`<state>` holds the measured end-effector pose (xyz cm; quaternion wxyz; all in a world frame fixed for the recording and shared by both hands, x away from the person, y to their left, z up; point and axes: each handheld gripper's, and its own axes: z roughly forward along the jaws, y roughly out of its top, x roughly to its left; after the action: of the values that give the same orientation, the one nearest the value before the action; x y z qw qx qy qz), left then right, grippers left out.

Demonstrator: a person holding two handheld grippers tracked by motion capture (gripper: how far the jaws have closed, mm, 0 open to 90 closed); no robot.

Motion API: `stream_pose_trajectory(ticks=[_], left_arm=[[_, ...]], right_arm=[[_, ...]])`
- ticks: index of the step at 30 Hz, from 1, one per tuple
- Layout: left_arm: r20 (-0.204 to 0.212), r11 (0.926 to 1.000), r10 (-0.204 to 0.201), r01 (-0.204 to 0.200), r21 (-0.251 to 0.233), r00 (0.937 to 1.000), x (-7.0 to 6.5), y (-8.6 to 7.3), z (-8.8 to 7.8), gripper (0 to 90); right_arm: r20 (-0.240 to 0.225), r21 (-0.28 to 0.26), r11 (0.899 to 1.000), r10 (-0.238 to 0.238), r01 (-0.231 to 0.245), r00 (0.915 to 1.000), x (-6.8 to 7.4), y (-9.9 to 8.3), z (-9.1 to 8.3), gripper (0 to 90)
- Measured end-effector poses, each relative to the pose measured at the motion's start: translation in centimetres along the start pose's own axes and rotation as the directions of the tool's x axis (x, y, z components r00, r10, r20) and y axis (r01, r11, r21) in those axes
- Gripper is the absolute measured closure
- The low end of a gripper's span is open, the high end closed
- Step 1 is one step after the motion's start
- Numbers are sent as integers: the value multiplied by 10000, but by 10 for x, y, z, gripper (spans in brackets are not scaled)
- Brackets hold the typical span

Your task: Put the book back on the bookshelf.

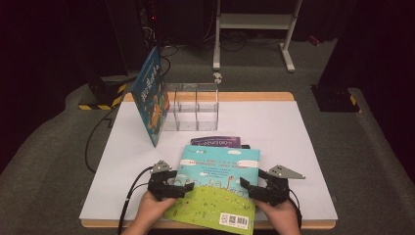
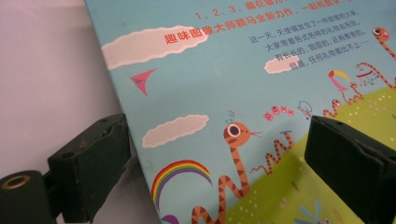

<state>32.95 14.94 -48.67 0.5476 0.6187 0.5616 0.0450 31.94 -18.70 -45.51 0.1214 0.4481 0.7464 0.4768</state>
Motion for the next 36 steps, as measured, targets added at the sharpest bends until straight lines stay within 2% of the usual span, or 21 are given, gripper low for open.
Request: stream_pose_trajectory(ticks=[3,5,7,10,13,17,23,26,28,29,31,33,36], left_arm=[[93,9997,233,-233,-43,9997,3,0,-2,108],[168,10000,15,-14,-83,9999,6,3,-4,103],[85,9997,37,-35,-236,10000,9,4,-6,83],[153,9997,-174,176,-162,9997,11,5,-6,81],[444,9990,-431,427,93,9981,12,4,-4,81],[292,9998,-167,164,104,9994,11,2,0,22],[207,9995,-222,217,247,9995,12,0,1,14],[293,9994,-253,246,245,9992,15,1,0,23],[405,9987,-491,485,168,9980,16,2,-1,17],[526,9977,-663,655,153,9964,17,3,-1,16],[614,9972,-746,742,89,9953,17,4,-2,16],[621,9978,-657,651,120,9959,17,4,-2,19],[576,9977,-658,645,229,9962,16,2,-1,30]], right_arm=[[-117,160,9998,130,-128,9998,-2,0,2,233],[-136,333,9991,270,-266,9995,-5,0,5,232],[-134,444,9980,454,-447,9989,-7,-1,7,233],[-51,418,9983,407,-404,9992,-7,-1,7,235],[1,377,9987,333,-333,9994,-7,-1,8,236],[84,313,9994,129,-131,9999,-7,3,11,240],[187,211,9996,-182,178,9997,-5,14,18,250],[162,234,9996,-138,135,9998,-7,17,21,248],[126,280,9995,-150,147,9998,-9,16,21,244],[88,326,9994,-69,66,9999,-11,15,21,244],[-88,421,9990,167,-163,9998,-16,11,23,245],[-121,384,9989,263,-258,9996,-17,9,23,245],[-8,288,9995,100,-100,9999,-14,11,22,245]])
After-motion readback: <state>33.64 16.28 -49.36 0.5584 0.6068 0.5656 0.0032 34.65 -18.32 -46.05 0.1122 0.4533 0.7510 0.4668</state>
